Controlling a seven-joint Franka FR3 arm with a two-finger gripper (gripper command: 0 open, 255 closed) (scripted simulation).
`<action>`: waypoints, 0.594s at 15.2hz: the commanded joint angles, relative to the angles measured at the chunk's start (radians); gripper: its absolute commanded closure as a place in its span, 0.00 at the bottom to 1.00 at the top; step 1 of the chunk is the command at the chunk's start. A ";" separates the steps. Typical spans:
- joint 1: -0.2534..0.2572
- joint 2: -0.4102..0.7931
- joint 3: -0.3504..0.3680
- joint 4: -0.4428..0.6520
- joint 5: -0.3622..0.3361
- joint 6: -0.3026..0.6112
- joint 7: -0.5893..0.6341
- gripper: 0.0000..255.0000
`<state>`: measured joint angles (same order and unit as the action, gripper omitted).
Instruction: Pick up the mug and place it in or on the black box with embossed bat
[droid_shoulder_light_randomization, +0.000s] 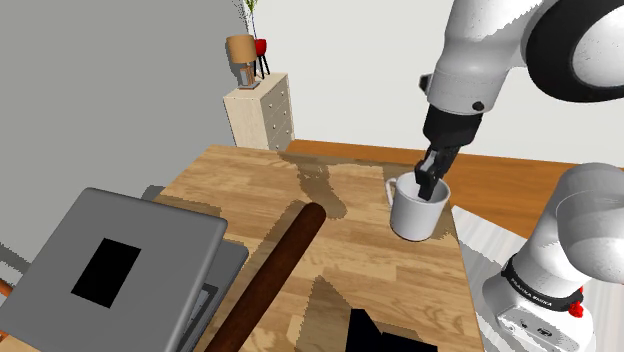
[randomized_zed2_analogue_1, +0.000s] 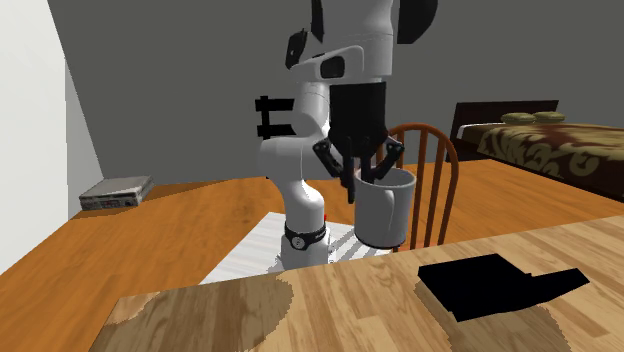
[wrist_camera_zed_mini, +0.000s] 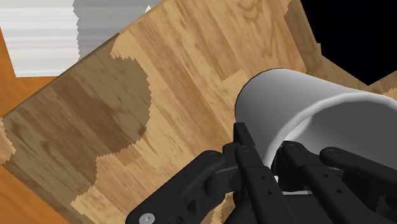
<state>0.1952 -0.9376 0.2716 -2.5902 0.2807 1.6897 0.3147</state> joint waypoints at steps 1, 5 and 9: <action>0.019 0.007 0.044 0.021 0.033 -0.005 0.048 1.00; 0.047 0.046 0.142 0.076 0.098 0.001 0.146 1.00; 0.061 0.102 0.241 0.148 0.149 0.014 0.243 1.00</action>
<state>0.2521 -0.8500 0.4856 -2.4597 0.4150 1.6989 0.5309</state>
